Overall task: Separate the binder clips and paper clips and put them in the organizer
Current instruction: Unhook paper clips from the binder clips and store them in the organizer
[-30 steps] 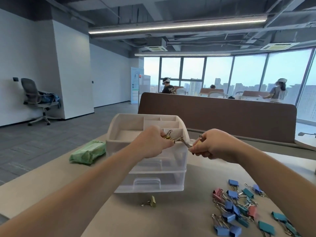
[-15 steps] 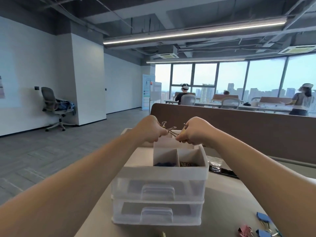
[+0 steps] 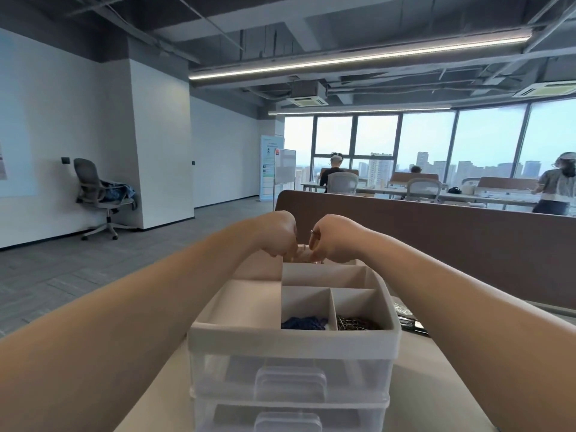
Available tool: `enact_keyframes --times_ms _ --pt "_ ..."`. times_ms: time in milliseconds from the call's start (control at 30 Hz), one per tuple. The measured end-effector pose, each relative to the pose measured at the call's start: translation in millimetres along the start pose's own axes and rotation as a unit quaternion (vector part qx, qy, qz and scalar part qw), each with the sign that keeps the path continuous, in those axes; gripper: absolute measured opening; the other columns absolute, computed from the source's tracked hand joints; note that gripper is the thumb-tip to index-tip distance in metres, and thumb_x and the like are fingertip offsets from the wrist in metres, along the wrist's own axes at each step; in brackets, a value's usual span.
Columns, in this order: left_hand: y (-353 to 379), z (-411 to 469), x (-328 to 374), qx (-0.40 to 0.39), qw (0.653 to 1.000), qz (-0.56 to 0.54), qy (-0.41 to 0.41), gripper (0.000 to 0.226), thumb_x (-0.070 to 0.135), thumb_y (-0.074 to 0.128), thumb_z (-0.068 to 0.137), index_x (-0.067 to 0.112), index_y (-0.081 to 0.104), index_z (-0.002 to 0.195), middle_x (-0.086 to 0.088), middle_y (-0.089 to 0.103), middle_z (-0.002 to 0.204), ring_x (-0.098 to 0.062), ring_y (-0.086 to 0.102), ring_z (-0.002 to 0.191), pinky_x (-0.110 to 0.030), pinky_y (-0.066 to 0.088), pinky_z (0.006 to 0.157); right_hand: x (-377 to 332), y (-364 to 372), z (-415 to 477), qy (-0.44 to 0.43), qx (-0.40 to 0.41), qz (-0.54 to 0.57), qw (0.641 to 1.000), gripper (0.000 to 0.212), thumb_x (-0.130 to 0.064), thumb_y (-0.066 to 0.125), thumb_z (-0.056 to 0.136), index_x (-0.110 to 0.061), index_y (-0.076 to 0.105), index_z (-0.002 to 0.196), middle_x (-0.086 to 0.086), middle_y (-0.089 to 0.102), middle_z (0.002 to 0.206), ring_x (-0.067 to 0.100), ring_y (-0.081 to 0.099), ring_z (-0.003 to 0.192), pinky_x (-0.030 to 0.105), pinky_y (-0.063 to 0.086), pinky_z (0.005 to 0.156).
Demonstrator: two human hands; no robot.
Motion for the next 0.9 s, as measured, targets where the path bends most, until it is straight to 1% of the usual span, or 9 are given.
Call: enact_keyframes --times_ms 67,133,200,267,367,467,567,733,900 --pt "-0.5 2.0 0.3 0.006 1.000 -0.014 0.012 0.013 -0.002 0.053 0.083 -0.002 0.065 0.089 -0.015 0.064 0.080 -0.019 0.057 0.060 -0.020 0.042 0.047 -3.4 2.2 3.1 -0.006 -0.008 0.005 1.000 0.024 -0.022 0.069 0.089 -0.007 0.073 0.107 0.008 0.072 0.105 0.026 0.065 0.098 0.036 0.054 0.090" --pt "0.8 3.1 0.7 0.021 0.999 -0.026 0.020 0.022 -0.004 0.052 0.085 -0.002 0.059 0.107 -0.017 0.066 0.095 -0.023 0.062 0.074 -0.027 0.047 0.058 -5.6 1.9 6.0 -0.004 -0.017 -0.001 1.000 0.025 -0.022 0.070 0.088 -0.006 0.072 0.108 0.009 0.072 0.104 0.026 0.066 0.095 0.034 0.053 0.087" --pt "3.7 5.4 -0.5 0.039 0.999 -0.016 0.022 0.033 -0.004 0.059 0.085 -0.002 0.050 0.117 -0.016 0.063 0.104 -0.026 0.061 0.085 -0.032 0.044 0.065 -4.9 1.6 10.3 0.010 -0.030 0.027 0.999 0.023 -0.016 0.072 0.085 -0.003 0.072 0.104 0.014 0.072 0.098 0.026 0.064 0.080 0.034 0.054 0.076" --pt "6.0 6.8 -2.0 0.052 0.998 0.015 0.027 0.035 0.001 0.067 0.083 -0.001 0.053 0.115 -0.015 0.064 0.106 -0.023 0.057 0.083 -0.027 0.041 0.061 -4.4 0.4 12.6 0.030 -0.040 0.057 0.997 0.024 -0.012 0.073 0.079 0.001 0.073 0.098 0.016 0.068 0.084 0.025 0.058 0.070 0.034 0.051 0.066" --pt "9.8 12.8 -4.2 0.068 0.996 0.036 0.044 0.022 0.003 0.070 0.080 0.001 0.067 0.102 -0.012 0.067 0.099 -0.021 0.057 0.080 -0.021 0.036 0.053 -2.6 0.4 15.7 0.041 -0.046 0.063 0.996 0.025 -0.011 0.076 0.073 0.001 0.074 0.096 0.015 0.069 0.084 0.024 0.059 0.071 0.033 0.052 0.067" --pt "11.8 14.7 -6.4 0.108 0.993 -0.010 0.047 0.026 0.001 0.068 0.079 0.009 0.058 0.101 -0.004 0.063 0.092 -0.021 0.061 0.082 -0.025 0.040 0.059 -2.8 1.4 18.5 0.035 -0.034 0.056 0.997 0.025 -0.012 0.076 0.075 -0.001 0.075 0.098 0.018 0.072 0.101 0.023 0.060 0.077 0.034 0.053 0.072" --pt "12.4 13.7 -7.6 0.158 0.985 -0.047 0.049 0.024 0.006 0.066 0.084 0.012 0.050 0.101 -0.004 0.061 0.090 -0.019 0.058 0.079 -0.024 0.041 0.058 -2.2 1.8 21.1 0.031 -0.017 0.087 0.996 0.026 -0.014 0.077 0.076 -0.002 0.075 0.099 0.018 0.072 0.102 0.023 0.059 0.078 0.036 0.055 0.076" --pt "19.4 15.2 -11.4 0.167 0.985 -0.013 0.049 0.017 0.019 0.072 0.084 0.008 0.060 0.091 -0.004 0.060 0.080 -0.017 0.053 0.069 -0.021 0.030 0.050 -6.0 3.9 21.0 0.019 0.019 0.017 0.999 0.032 -0.023 0.077 0.082 -0.005 0.072 0.108 0.011 0.071 0.105 0.028 0.067 0.098 0.036 0.055 0.088" --pt "22.5 9.3 -18.1 0.144 0.989 0.014 0.040 0.010 0.014 0.067 0.084 0.010 0.071 0.075 -0.001 0.056 0.063 -0.020 0.051 0.064 -0.022 0.030 0.048 -11.0 15.3 17.0 -0.006 0.018 -0.005 1.000 0.024 -0.021 0.073 0.082 -0.007 0.072 0.101 0.011 0.072 0.100 0.028 0.068 0.094 0.034 0.055 0.076"
Point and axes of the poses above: each hand's wrist, its own z-axis towards the middle knuckle, its own y-axis out of the palm, x = y × z, the point moved 2 cm from there along z, towards the middle knuckle
